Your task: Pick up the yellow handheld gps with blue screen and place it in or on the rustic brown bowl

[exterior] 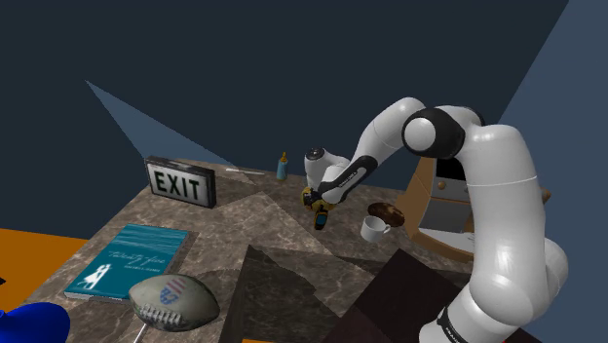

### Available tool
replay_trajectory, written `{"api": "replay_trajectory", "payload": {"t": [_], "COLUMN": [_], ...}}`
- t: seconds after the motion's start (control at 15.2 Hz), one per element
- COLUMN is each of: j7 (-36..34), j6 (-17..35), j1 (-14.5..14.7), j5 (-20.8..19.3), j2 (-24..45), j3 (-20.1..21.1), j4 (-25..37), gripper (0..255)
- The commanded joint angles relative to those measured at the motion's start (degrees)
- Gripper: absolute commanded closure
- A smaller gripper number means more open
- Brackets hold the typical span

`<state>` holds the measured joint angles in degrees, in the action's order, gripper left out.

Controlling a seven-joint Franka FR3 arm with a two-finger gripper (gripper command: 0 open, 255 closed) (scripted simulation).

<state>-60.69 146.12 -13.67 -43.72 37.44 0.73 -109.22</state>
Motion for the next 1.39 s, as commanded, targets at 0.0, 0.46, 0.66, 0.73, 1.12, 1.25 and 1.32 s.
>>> {"api": "replay_trajectory", "payload": {"t": [0.0,0.46,0.66,0.73,1.12,1.25,1.32], "j7": [0.0,0.0,0.0,0.0,2.3,3.1,3.5], "j6": [0.0,0.0,0.0,0.0,-2.4,-3.2,-3.6], "j1": [0.0,0.0,0.0,0.0,-0.7,-1.0,-1.1], "j5": [0.0,0.0,0.0,0.0,1.7,2.4,2.7], "j2": [0.0,0.0,0.0,0.0,-3.9,-5.2,-5.8], "j3": [0.0,0.0,0.0,0.0,1.2,1.5,1.7], "j4": [0.0,0.0,0.0,0.0,-1.3,-1.6,-1.8], "gripper": [0,255,255,255,255,255,255]}}
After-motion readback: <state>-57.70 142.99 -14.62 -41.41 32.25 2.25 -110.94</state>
